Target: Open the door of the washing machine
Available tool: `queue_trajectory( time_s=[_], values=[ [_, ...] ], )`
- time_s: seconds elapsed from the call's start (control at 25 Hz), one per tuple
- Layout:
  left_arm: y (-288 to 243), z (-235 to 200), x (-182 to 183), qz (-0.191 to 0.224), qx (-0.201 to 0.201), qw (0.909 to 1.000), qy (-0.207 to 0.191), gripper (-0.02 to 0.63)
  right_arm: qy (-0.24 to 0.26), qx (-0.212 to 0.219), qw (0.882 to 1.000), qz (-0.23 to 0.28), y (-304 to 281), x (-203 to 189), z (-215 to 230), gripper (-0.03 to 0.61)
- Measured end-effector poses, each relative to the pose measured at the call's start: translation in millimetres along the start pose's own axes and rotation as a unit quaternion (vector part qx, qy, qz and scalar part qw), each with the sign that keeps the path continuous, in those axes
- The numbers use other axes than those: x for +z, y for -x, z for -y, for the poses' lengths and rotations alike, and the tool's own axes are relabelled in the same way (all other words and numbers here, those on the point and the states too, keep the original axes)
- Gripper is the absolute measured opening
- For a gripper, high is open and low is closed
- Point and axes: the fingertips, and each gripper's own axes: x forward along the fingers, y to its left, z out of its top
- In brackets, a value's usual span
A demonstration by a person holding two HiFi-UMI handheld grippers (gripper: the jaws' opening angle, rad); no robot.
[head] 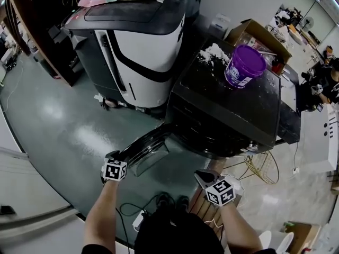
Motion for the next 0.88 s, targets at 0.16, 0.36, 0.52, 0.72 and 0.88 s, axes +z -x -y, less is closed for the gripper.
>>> queue_trajectory(
  time_s=[0.16,0.36,0.52,0.72,0.88],
  values=[
    [11,-5,13,0.006,0.028,0.9995,-0.01,0.206,-0.009,0.011,1.0,0.008,12,-3,6,0.018],
    [52,14,57,0.068,0.047,0.9964,-0.019,0.206,0.002,0.018,1.0,0.025,45,8,12,0.015],
    [96,59,92,0.135,0.03,0.9902,-0.022,0.192,0.007,0.016,0.998,0.065,76,31,19,0.015],
    [146,124,124,0.213,-0.004,0.9767,-0.028,0.159,0.006,0.018,0.993,0.116,110,54,22,0.015],
    [173,173,133,0.246,-0.031,0.9686,-0.019,0.075,0.032,0.038,0.988,0.143,136,67,12,0.015]
  ],
)
